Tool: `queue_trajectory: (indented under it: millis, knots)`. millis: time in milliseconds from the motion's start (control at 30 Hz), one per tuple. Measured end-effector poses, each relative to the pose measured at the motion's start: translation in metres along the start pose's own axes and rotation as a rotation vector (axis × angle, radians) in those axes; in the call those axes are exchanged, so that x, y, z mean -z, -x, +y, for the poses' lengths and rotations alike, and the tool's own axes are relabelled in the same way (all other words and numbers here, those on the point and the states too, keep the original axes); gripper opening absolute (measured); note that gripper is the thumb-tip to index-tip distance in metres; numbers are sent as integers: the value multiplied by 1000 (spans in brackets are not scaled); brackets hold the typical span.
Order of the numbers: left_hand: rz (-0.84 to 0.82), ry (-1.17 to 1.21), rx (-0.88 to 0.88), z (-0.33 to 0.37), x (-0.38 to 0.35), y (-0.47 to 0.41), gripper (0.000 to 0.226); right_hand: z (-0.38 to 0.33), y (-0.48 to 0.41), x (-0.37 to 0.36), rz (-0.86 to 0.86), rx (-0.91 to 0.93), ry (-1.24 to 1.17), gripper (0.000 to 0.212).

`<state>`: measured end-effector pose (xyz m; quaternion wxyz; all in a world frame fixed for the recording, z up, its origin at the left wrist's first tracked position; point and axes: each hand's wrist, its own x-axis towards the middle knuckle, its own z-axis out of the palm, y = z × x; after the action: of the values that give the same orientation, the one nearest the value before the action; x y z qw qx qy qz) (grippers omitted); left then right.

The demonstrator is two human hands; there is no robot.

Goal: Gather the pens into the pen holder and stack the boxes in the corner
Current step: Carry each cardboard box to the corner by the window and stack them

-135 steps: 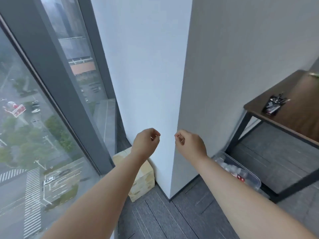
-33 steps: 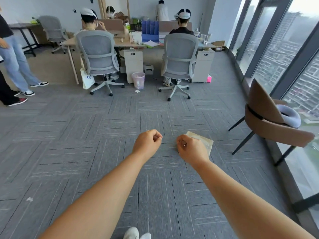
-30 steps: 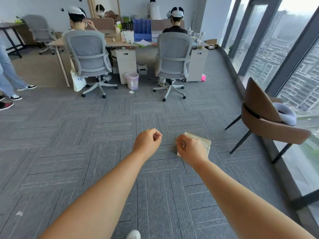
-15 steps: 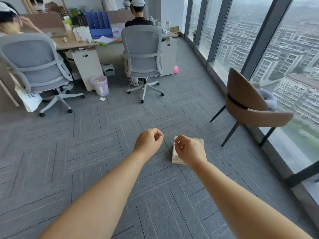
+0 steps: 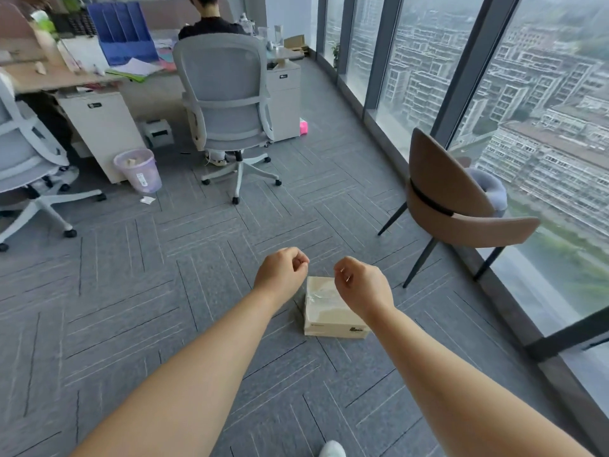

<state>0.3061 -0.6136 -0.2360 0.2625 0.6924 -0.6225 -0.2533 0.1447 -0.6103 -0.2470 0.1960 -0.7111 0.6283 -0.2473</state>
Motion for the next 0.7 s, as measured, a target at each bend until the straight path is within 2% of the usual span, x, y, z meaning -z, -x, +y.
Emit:
queue_trajectory:
  millis: [400,700]
  knots:
    - [-123,-9,15,3,-84,-130,12,86,-112,-18,-33,-149,44,15]
    - [-159,-24,26,-76,-206,-244,11,199,-196,-131,-40,-231,41,15]
